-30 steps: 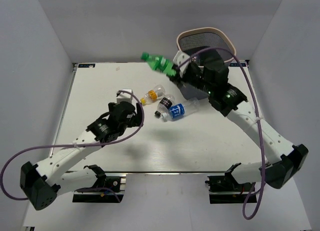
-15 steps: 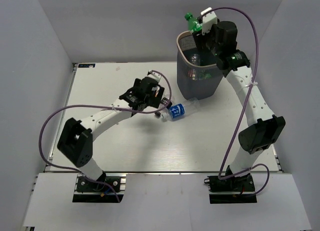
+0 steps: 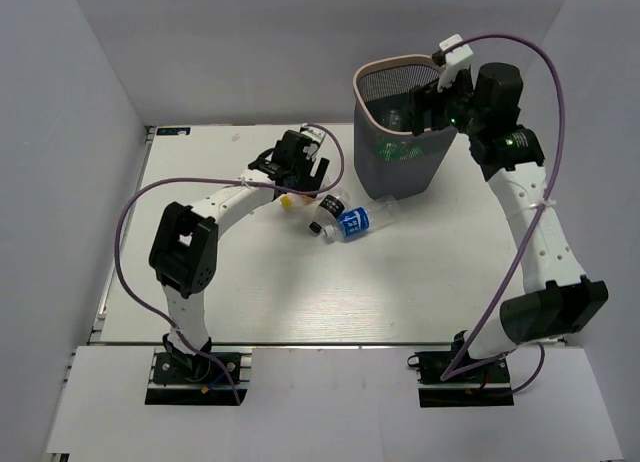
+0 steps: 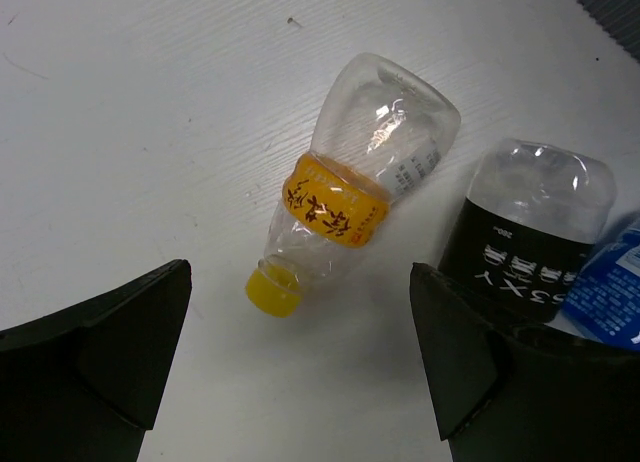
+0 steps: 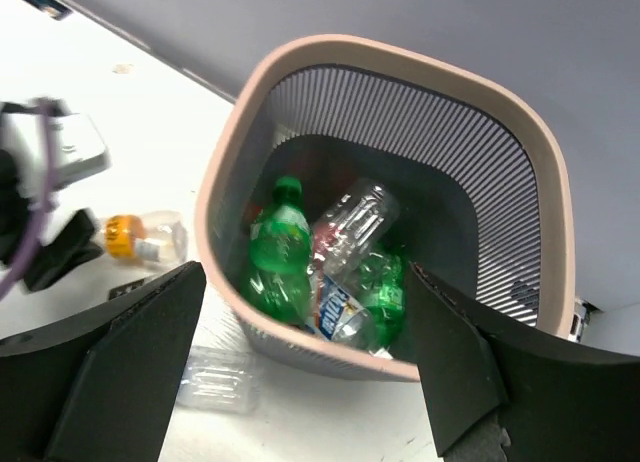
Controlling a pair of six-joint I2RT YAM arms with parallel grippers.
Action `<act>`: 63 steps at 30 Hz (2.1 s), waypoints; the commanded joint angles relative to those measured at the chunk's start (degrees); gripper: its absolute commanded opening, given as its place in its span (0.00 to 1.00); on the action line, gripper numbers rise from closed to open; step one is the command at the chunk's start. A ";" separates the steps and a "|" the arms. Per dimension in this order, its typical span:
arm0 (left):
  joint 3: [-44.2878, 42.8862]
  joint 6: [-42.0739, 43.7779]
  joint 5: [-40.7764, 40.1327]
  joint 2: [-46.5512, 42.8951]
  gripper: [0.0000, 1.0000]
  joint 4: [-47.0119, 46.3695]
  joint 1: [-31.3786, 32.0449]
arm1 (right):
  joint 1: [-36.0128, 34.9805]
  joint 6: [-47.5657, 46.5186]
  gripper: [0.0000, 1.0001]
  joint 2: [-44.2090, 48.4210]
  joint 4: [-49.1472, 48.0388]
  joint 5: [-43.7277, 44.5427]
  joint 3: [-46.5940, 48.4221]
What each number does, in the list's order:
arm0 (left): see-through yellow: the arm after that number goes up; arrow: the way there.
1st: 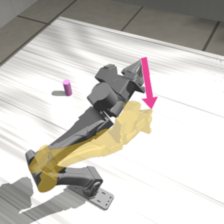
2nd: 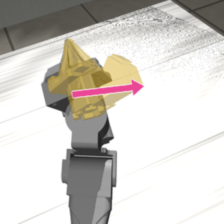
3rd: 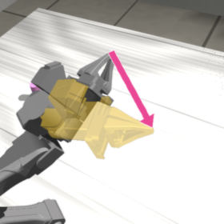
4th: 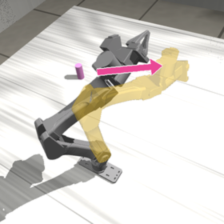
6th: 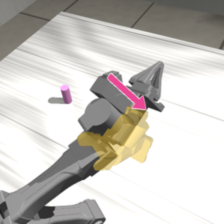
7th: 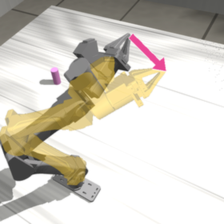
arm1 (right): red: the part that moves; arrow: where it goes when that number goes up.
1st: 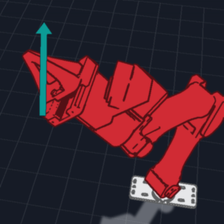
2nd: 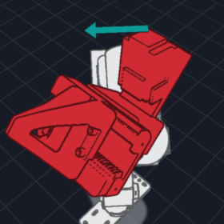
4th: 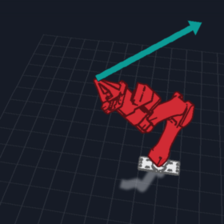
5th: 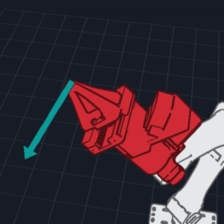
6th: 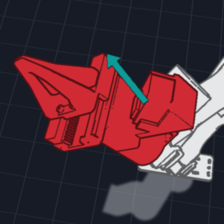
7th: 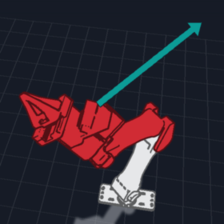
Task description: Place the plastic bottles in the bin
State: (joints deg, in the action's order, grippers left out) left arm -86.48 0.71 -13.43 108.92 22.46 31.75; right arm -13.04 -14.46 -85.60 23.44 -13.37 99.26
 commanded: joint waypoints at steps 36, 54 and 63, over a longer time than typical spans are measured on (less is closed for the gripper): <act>-14.41 -13.53 37.76 -8.11 0.11 -21.82 -4.24 | 2.76 -52.69 0.86 23.65 12.68 -32.69 -53.39; -49.92 -49.83 43.93 24.57 0.40 -53.75 -2.05 | 2.58 -44.26 0.84 24.34 5.39 -32.69 -57.60; -45.62 -44.93 40.33 18.70 0.99 -47.09 -1.51 | 2.75 -48.02 0.90 24.70 -1.29 -33.91 -60.94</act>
State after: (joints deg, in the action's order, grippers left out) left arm -131.50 -46.06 28.29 135.61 -26.61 29.67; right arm -10.20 -58.85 -61.43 26.46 -45.19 39.48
